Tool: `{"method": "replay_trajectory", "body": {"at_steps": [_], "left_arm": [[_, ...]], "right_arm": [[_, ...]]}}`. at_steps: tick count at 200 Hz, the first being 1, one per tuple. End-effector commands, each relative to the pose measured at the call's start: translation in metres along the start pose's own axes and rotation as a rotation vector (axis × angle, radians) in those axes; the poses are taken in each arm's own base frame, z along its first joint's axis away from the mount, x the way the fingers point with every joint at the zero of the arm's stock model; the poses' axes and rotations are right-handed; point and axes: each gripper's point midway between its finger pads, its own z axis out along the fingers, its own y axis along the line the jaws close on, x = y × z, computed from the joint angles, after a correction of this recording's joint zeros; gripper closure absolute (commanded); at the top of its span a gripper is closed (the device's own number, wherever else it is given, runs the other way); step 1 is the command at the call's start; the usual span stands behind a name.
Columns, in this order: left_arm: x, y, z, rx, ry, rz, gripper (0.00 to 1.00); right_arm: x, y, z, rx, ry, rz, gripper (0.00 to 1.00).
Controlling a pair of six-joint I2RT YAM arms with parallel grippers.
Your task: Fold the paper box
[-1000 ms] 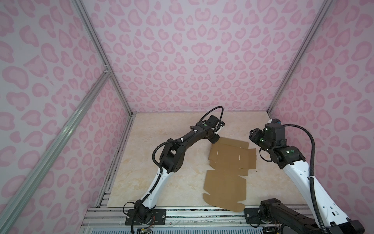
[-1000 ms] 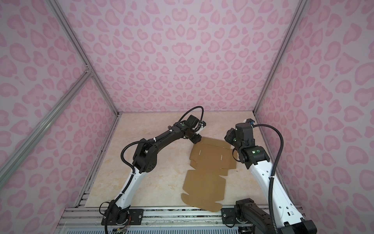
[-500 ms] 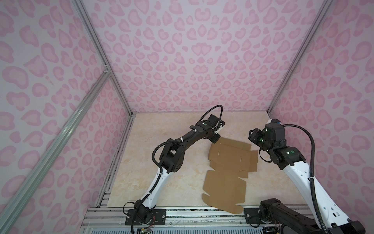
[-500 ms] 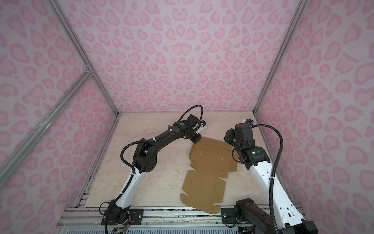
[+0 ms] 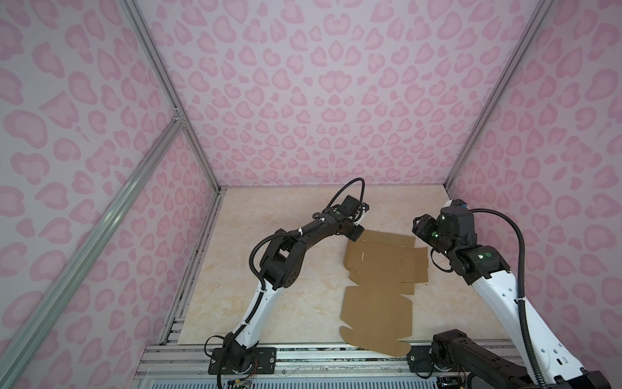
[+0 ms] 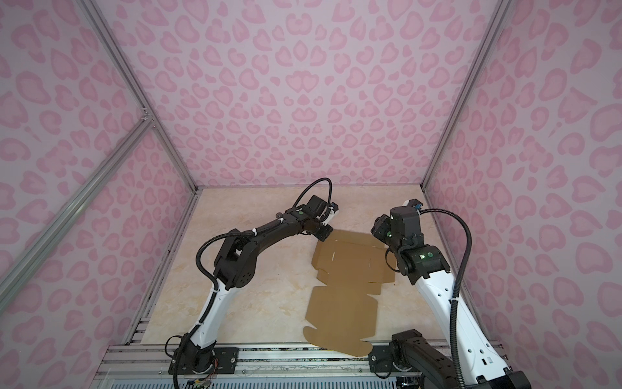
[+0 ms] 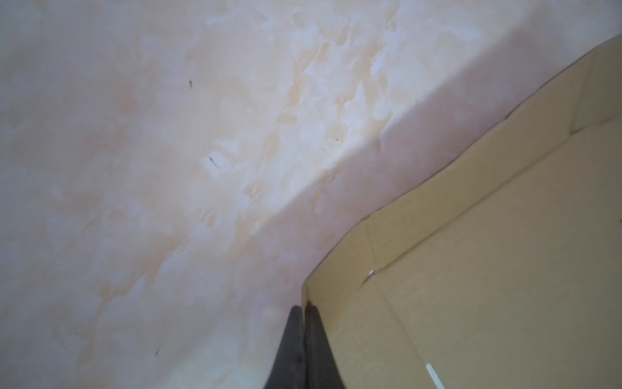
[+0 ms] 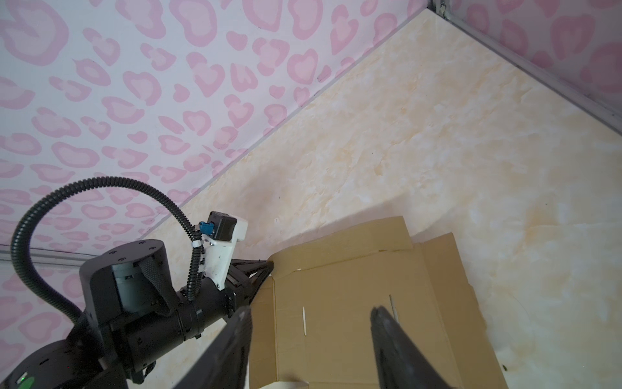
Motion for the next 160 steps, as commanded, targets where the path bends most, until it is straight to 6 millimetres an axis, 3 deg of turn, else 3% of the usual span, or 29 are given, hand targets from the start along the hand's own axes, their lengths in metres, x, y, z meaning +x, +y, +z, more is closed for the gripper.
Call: {"method": "replay_trajectory", "body": {"at_steps": [1, 50, 55, 85, 120, 144, 160], "left_arm": [[-0.113, 0.016, -0.154, -0.143, -0.495, -0.049, 0.97], [-0.115, 0.007, -0.232, -0.272, -0.800, -0.052, 0.97], [-0.107, 0.007, -0.230, -0.279, -0.798, -0.048, 0.97], [-0.105, -0.006, -0.256, -0.290, -0.888, -0.036, 0.97], [-0.089, -0.015, -0.259, -0.338, -0.930, -0.014, 0.97], [-0.076, -0.013, -0.246, -0.378, -0.900, -0.021, 0.97], [-0.067, -0.010, -0.244, -0.409, -0.895, -0.028, 0.97]], "right_arm": [[0.018, 0.013, 0.010, -0.068, 0.087, 0.079, 0.41], [0.035, 0.049, 0.017, -0.136, 0.138, 0.105, 0.40], [0.037, 0.052, 0.018, -0.141, 0.140, 0.106, 0.40], [0.047, 0.066, 0.028, -0.170, 0.181, 0.143, 0.40], [0.044, 0.075, 0.028, -0.189, 0.159, 0.192, 0.40], [0.038, 0.090, 0.011, -0.235, 0.097, 0.160, 0.40], [0.039, 0.090, 0.001, -0.238, 0.061, 0.144, 0.40]]}}
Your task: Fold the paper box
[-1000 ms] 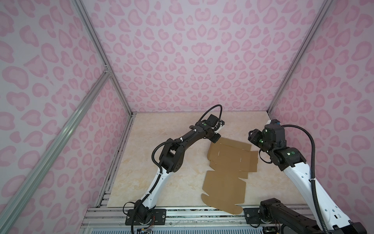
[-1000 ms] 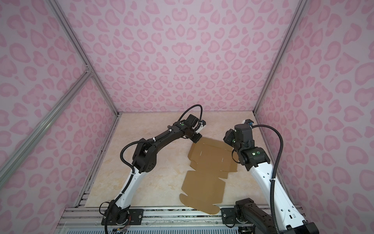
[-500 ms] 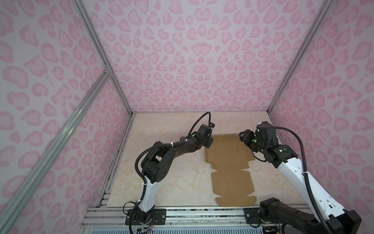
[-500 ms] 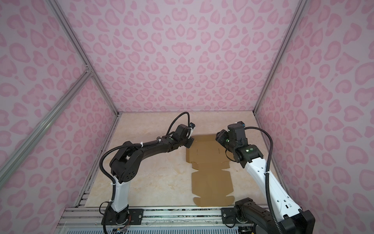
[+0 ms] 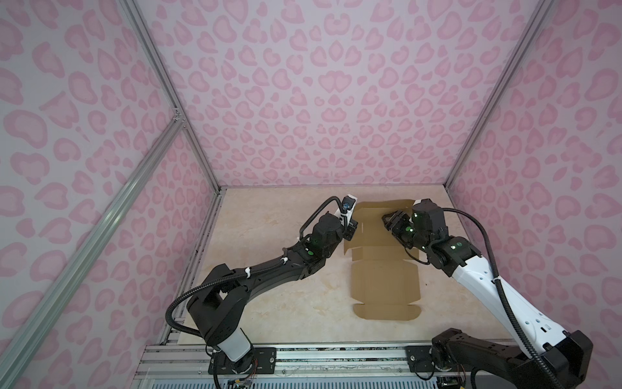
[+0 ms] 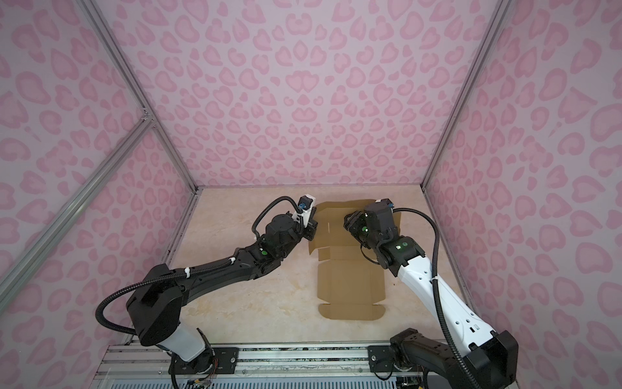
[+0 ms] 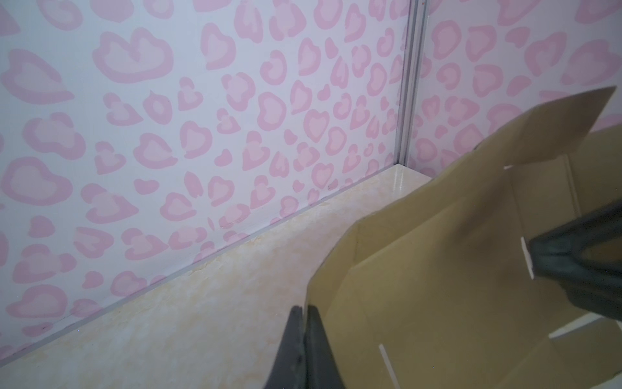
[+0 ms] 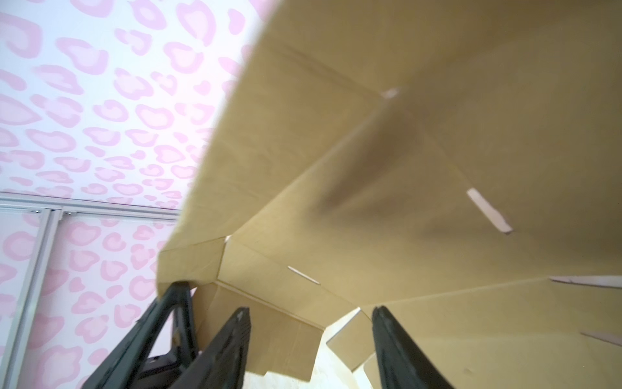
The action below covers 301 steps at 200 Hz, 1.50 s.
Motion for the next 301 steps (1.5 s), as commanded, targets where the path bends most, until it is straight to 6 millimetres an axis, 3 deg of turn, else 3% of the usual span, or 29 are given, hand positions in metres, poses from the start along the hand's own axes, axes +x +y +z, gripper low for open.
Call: {"method": "replay_trajectory", "body": {"at_steps": [1, 32, 55, 119, 155, 192, 249, 301], "left_arm": [[-0.011, 0.012, -0.005, -0.085, -0.067, -0.006, 0.97], [0.002, 0.007, -0.010, -0.109, -0.055, 0.020, 0.97], [0.014, -0.004, -0.015, -0.128, -0.047, 0.060, 0.97], [0.040, -0.004, -0.025, -0.163, -0.030, 0.047, 0.97], [0.043, -0.010, -0.028, -0.157, -0.035, 0.055, 0.97], [0.051, -0.011, -0.032, -0.164, -0.029, 0.053, 0.97], [0.055, -0.009, -0.034, -0.171, -0.030, 0.043, 0.97], [0.054, -0.009, -0.037, -0.177, -0.039, 0.043, 0.97]], "right_arm": [[-0.009, 0.010, -0.012, -0.028, -0.093, -0.010, 0.40], [0.004, -0.009, -0.005, -0.016, -0.098, 0.068, 0.40], [0.011, -0.006, 0.004, -0.006, -0.057, 0.094, 0.40], [0.006, -0.019, 0.014, 0.029, -0.092, 0.218, 0.40], [0.008, -0.011, 0.035, 0.016, -0.033, 0.259, 0.42], [-0.002, 0.001, 0.041, 0.009, -0.051, 0.244, 0.42], [0.020, -0.012, 0.065, 0.046, 0.029, 0.283, 0.46], [0.019, -0.010, 0.070, 0.060, 0.026, 0.271, 0.55]]}}
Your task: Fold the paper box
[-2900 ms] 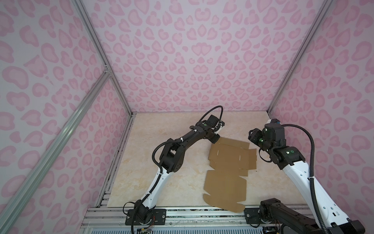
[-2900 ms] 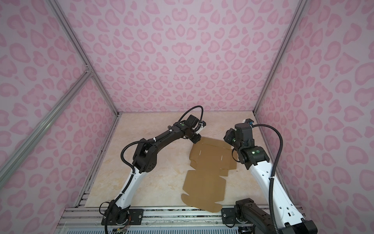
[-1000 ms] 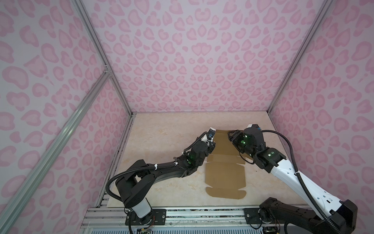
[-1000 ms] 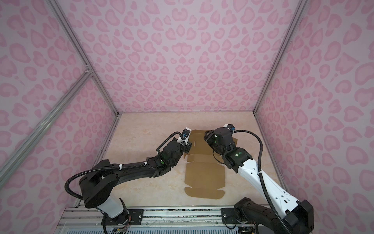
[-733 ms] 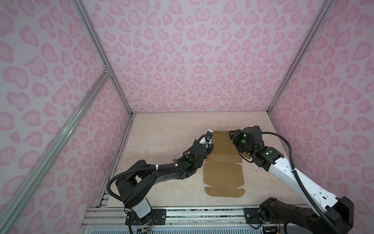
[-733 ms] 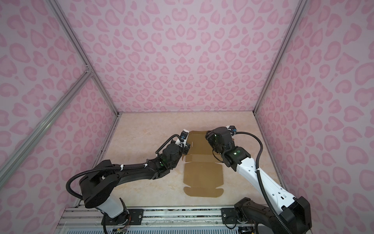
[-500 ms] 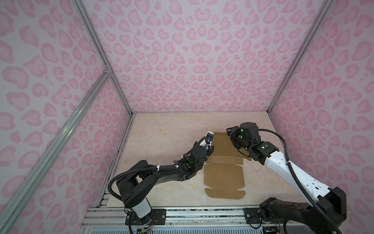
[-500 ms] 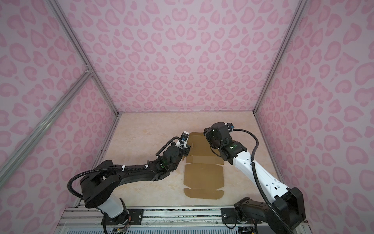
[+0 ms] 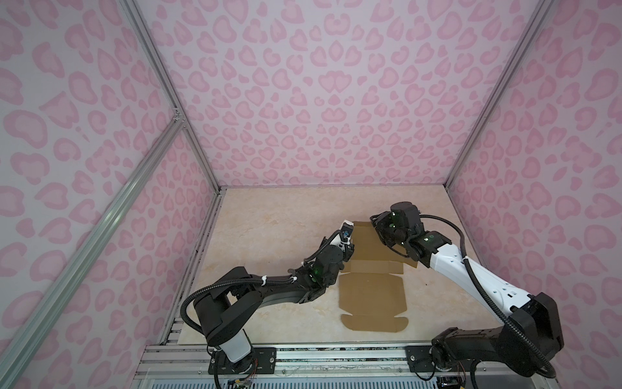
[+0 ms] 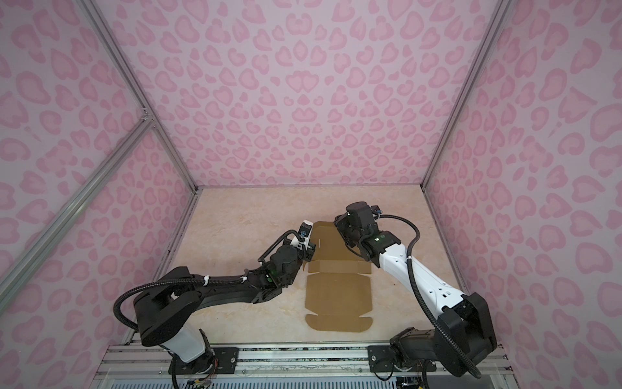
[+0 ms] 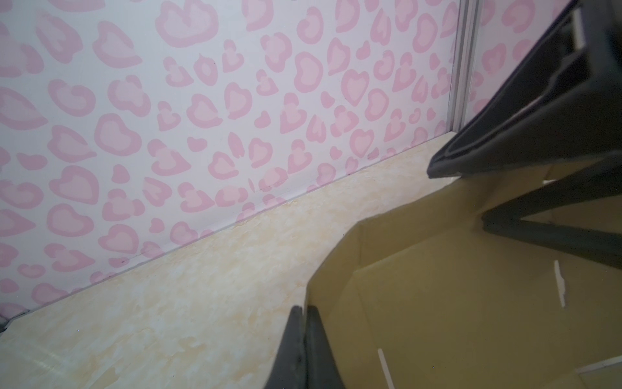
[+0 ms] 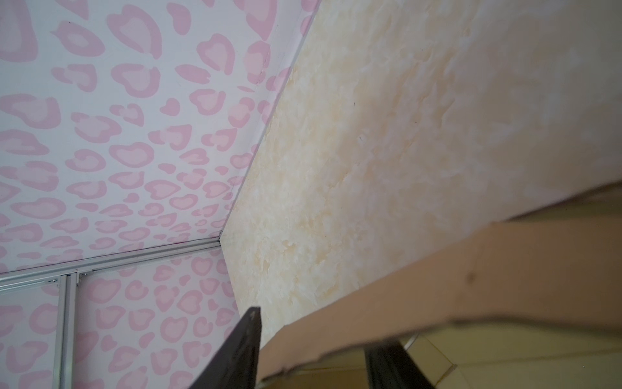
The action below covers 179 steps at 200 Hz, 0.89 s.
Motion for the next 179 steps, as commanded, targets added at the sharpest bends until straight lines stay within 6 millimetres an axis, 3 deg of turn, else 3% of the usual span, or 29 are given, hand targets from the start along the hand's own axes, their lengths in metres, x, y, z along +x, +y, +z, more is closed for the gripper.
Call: {"method": "replay_trajectory", "body": {"at_steps": [1, 37, 93, 140, 179], "left_arm": [[-0.009, 0.005, -0.001, -0.024, -0.039, -0.032, 0.97], [-0.009, 0.007, -0.001, -0.033, -0.041, -0.031, 0.97], [-0.009, 0.008, -0.003, -0.041, -0.044, -0.030, 0.95], [-0.012, 0.012, -0.005, -0.050, -0.049, -0.044, 0.78], [-0.033, 0.017, -0.017, -0.010, -0.085, -0.104, 0.67]], "right_arm": [[-0.002, 0.002, 0.002, -0.002, -0.012, -0.003, 0.56], [0.001, -0.005, 0.006, 0.008, -0.007, 0.008, 0.68], [0.006, -0.014, 0.013, 0.019, 0.011, 0.021, 0.79], [0.005, -0.020, 0.014, 0.017, -0.001, 0.031, 0.95], [0.006, -0.027, 0.016, 0.014, -0.006, 0.037, 1.00]]}}
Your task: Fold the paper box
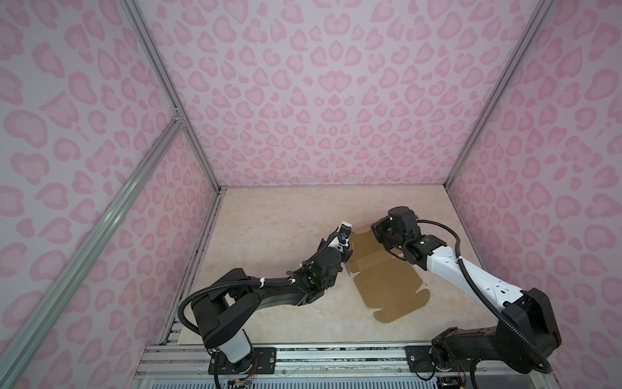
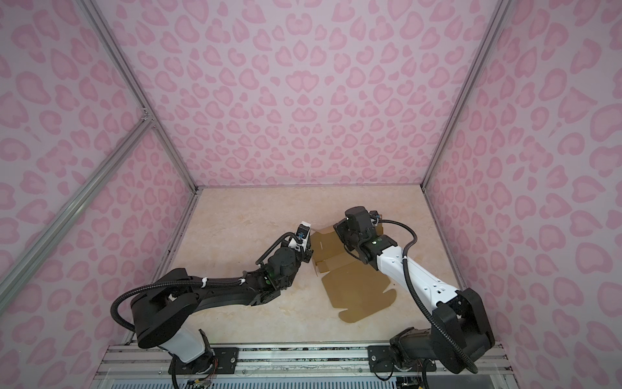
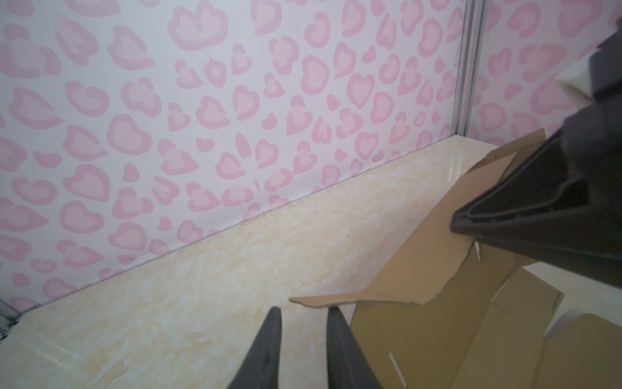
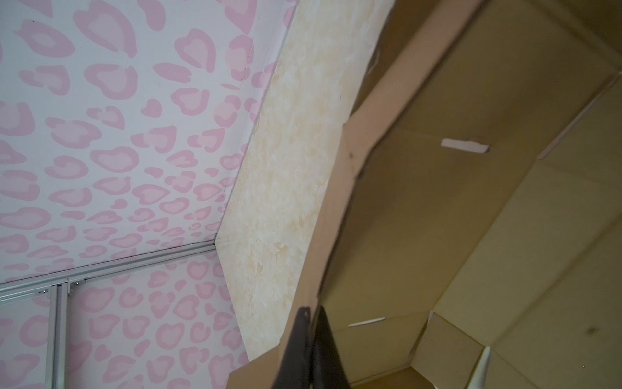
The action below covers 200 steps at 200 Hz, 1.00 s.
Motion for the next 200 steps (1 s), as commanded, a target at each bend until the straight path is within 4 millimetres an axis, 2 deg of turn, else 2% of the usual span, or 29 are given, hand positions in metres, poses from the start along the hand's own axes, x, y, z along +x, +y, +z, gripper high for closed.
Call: {"method": "replay_trajectory", "body": {"at_steps": [1, 11, 39, 50, 65, 92, 103, 134, 167, 182, 200], "left_arm": [[-0.024, 0.005, -0.008, 0.018, -0.058, -0.080, 0.67], [-0.031, 0.007, -0.014, 0.035, -0.068, -0.105, 0.60], [-0.038, 0.009, -0.032, 0.110, -0.055, -0.158, 0.56], [-0.034, 0.012, -0.041, 0.127, -0.042, -0.177, 0.53], [-0.023, 0.015, -0.049, 0.142, -0.006, -0.182, 0.44], [0.001, 0.018, -0.055, 0.151, 0.060, -0.165, 0.40], [0.000, 0.016, -0.056, 0.176, 0.069, -0.182, 0.40], [-0.031, -0.018, -0.069, 0.416, 0.051, -0.234, 0.39], [-0.051, -0.053, -0.085, 0.649, 0.047, -0.271, 0.37], [-0.047, -0.070, -0.091, 0.739, 0.078, -0.259, 0.38], [-0.031, -0.071, -0.089, 0.719, 0.118, -0.235, 0.37]], "right_arm": [[-0.002, -0.001, 0.002, -0.012, -0.016, 0.005, 1.00], [-0.002, -0.004, 0.002, -0.012, -0.021, 0.002, 1.00], [-0.004, -0.010, 0.002, -0.034, -0.030, 0.009, 1.00], [-0.005, -0.011, 0.001, -0.052, -0.032, 0.009, 1.00], [-0.005, -0.013, 0.000, -0.085, -0.025, 0.011, 1.00], [-0.002, -0.012, -0.001, -0.158, 0.006, 0.029, 1.00], [0.000, -0.011, -0.003, -0.164, 0.014, 0.029, 1.00], [0.000, -0.004, -0.013, -0.190, 0.027, 0.015, 1.00], [-0.001, -0.001, -0.026, -0.201, 0.020, -0.005, 1.00], [-0.002, -0.002, -0.029, -0.206, 0.021, -0.004, 1.00], [-0.003, -0.001, -0.033, -0.210, 0.022, -0.006, 1.00]]}}
